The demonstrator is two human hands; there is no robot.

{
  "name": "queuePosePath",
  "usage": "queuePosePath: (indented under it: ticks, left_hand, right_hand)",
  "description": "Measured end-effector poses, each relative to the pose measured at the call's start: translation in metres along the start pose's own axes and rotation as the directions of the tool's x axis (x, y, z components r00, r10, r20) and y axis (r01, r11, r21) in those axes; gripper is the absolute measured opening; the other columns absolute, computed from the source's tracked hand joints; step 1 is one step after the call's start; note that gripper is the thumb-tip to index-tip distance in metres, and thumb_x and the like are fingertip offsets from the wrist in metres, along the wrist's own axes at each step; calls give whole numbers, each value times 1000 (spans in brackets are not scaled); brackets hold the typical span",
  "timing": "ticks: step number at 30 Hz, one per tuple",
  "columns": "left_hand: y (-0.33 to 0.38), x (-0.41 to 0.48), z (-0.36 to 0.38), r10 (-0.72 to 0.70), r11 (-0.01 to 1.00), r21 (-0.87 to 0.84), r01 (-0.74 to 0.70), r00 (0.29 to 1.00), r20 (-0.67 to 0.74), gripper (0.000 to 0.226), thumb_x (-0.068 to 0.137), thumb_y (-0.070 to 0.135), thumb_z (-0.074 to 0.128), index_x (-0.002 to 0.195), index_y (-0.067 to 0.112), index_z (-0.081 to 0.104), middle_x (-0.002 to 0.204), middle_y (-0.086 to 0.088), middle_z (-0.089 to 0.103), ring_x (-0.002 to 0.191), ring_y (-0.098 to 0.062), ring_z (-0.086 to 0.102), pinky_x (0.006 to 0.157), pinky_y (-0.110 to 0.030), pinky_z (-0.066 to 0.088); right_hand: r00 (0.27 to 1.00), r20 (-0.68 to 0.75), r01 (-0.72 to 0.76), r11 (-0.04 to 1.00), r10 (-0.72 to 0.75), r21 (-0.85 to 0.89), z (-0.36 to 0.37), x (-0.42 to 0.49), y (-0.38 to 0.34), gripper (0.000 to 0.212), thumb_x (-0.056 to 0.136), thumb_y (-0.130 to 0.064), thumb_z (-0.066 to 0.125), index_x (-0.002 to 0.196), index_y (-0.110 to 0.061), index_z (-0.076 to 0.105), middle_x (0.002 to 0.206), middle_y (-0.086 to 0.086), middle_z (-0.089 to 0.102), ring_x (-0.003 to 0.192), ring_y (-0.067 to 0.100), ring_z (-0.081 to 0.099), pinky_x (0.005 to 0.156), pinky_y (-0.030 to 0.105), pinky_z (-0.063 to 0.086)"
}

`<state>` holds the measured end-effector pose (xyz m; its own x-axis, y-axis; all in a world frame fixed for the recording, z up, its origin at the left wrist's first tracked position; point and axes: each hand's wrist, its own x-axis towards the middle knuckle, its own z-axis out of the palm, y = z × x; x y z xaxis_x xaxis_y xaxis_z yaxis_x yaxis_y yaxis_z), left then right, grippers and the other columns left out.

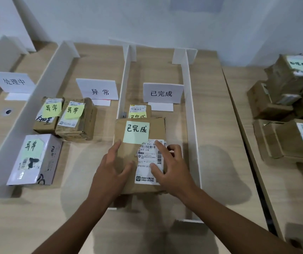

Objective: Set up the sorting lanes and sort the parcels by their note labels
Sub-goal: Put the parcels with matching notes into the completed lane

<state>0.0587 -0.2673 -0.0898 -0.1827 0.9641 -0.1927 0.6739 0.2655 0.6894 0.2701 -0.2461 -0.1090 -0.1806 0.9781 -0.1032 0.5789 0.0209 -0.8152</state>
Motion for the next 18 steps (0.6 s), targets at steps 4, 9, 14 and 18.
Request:
queuePosePath:
  ticks: [4,9,14,18]
  left_hand:
    - [34,-2,-22,202,978,84,-193,972,-117,73,90,69,49,155,46,26,166,3,21,154,-24,16,118,-52,27]
    - [125,-20,24,564,822,71,-565,825,37,71,90,63,45,152,29,41,163,-2,32,154,-28,19,124,-53,21]
    - [193,-94,119,686,710,-16,-704,688,237,77,88,76,37,155,37,34,166,5,28,156,-26,15,125,-48,20]
    - [225,-175,196,732,663,-123,-738,606,312,76,89,75,41,154,35,37,165,8,29,156,-21,14,123,-36,16]
  right_hand:
    - [989,-122,68,987,-87,-147,-52,-7,-14,70,93,-71,41,154,-57,9,155,-12,21,143,18,35,103,40,48]
    - [946,-318,-20,965,-66,-260,-164,-84,19,65,98,-58,45,158,-35,30,163,-6,27,152,10,22,121,43,30]
    - [899,-432,-233,916,74,-326,-233,-221,70,62,97,-52,50,154,-31,39,161,-5,33,149,6,25,120,17,18]
    - [882,-454,-302,894,129,-332,-269,-339,117,61,99,-51,51,155,-37,34,162,-8,30,151,2,19,120,20,19]
